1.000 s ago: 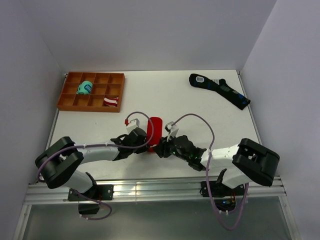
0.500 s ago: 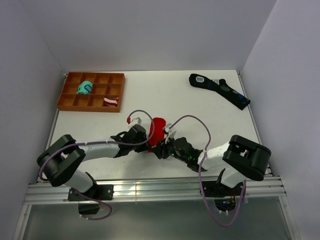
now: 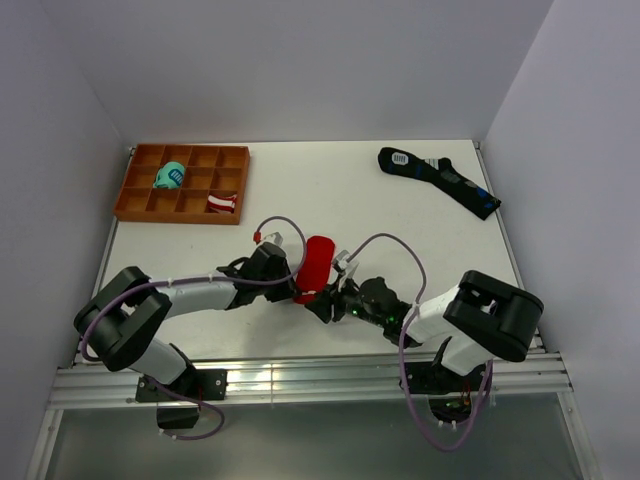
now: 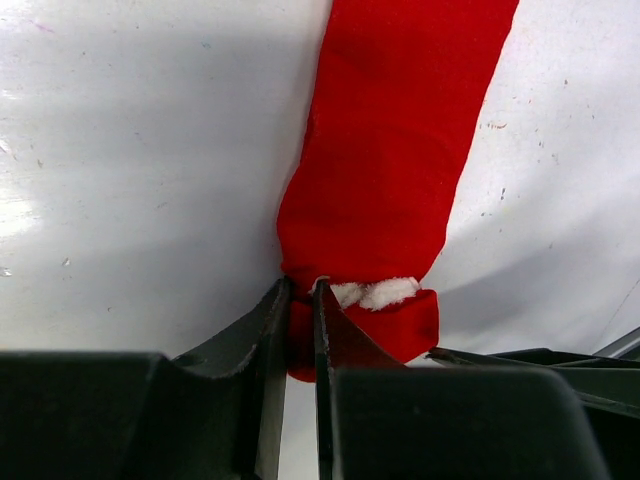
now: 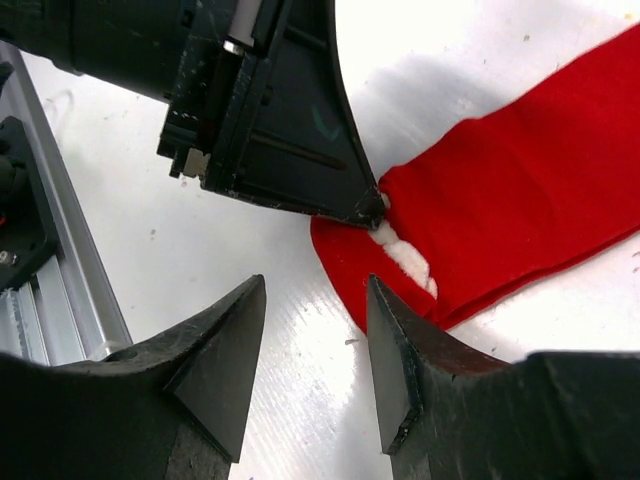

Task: Roll the socks
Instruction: Roll the sock at the center of the board.

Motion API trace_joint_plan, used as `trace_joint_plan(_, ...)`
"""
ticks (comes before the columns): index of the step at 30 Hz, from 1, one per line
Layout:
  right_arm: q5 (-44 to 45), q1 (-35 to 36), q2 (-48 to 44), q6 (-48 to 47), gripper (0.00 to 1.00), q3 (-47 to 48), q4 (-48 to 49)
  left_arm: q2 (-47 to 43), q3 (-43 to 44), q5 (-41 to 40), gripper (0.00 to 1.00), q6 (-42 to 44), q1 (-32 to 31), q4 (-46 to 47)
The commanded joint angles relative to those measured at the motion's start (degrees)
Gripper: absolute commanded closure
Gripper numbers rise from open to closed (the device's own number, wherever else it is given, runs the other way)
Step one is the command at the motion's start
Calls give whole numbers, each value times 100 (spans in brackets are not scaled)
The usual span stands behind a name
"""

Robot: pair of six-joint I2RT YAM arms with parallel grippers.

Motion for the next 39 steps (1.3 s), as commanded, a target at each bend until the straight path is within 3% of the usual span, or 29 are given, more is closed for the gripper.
trace_joint_plan(1, -225, -121, -66, -310, 48, -32, 653, 337, -220, -43, 100, 345, 46, -1134)
trace_joint_plan(18, -744, -288, 1050, -609, 49, -128, 1910, 372, -35, 142, 100, 679, 248, -1626)
trace_joint_plan(39, -358, -288, 1709, -654, 49, 83, 1787, 539, 193, 256, 100, 679, 257, -1741)
